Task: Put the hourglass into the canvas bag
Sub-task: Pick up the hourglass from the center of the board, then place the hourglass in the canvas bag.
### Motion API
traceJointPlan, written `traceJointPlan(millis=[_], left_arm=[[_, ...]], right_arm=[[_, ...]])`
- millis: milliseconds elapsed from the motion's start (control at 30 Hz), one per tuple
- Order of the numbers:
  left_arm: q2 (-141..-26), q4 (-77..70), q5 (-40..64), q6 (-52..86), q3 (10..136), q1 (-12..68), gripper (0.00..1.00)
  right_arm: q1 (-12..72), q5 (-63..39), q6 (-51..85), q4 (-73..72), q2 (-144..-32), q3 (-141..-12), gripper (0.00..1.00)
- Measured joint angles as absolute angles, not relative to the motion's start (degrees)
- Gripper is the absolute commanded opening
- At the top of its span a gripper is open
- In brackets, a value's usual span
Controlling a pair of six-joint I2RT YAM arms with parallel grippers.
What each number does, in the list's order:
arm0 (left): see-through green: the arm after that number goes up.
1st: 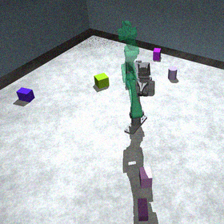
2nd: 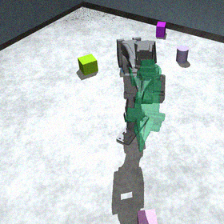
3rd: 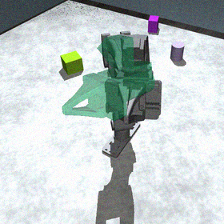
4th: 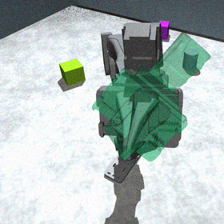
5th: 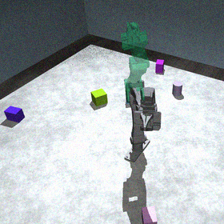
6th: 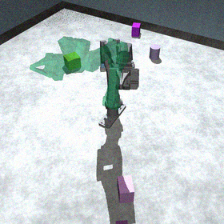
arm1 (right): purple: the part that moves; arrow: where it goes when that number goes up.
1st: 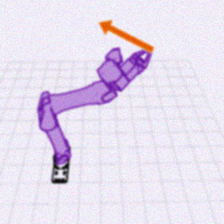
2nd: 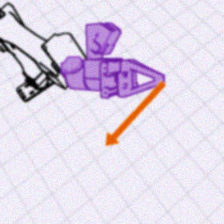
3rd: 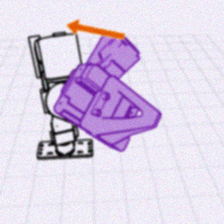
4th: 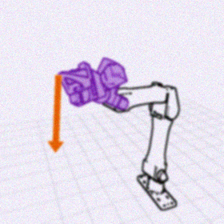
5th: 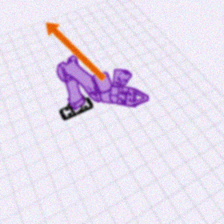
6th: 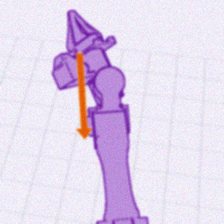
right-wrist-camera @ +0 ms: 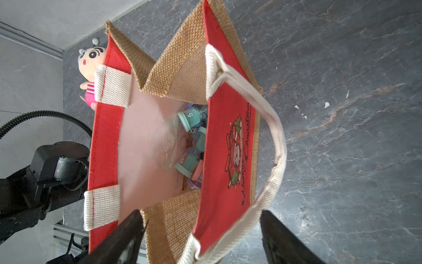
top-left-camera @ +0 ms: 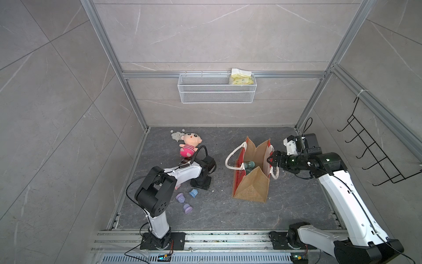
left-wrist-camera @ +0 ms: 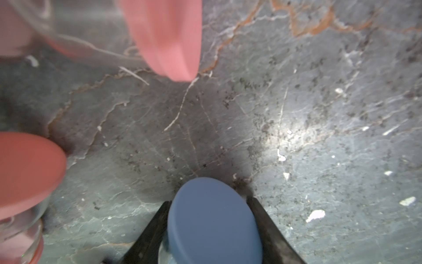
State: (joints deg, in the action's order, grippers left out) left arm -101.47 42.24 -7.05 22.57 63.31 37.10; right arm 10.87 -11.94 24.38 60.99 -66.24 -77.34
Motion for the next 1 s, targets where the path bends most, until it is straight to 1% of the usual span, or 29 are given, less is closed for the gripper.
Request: traceJointPlan(millis=[167,333,567,700,800,900,933,1000], left_arm=[[-99.61,43.29,-7.46,24.99,66.57,37.10,0.03],[-94.80,45.25,-7.57,27.07,71.85,37.10,0.00],[-85.43,45.91,-7.42,30.17,84.53,37.95,0.00],[-83.79,42.65,-7.44,30.98,93.69,41.98,0.00],[-85.71,38.39,-7.31,30.74,100.14,47.09,0.00],[-90.48,33.43,-6.37,29.71,106.67,51.40,0.00],[-93.06,32.12,-5.80,29.08,109.51,52.71,0.00],[-98.04,29.43,-5.30,27.66,113.97,54.52,0.00]], right_arm=[[10.87,-11.94,24.38,60.55,-66.24,-77.32,0.83],[10.87,-11.97,24.38,60.20,-66.24,-77.32,0.83],[10.87,-11.99,24.62,59.94,-66.43,-77.32,0.83],[10.87,-11.99,25.08,59.53,-67.07,-77.28,0.80],[10.87,-12.03,25.76,58.22,-67.40,-76.55,0.73],[10.87,-12.43,26.35,57.04,-68.90,-76.03,0.64],[10.87,-12.40,26.41,56.53,-69.49,-75.70,0.61],[10.87,-12.23,26.61,55.37,-70.15,-74.43,0.50]])
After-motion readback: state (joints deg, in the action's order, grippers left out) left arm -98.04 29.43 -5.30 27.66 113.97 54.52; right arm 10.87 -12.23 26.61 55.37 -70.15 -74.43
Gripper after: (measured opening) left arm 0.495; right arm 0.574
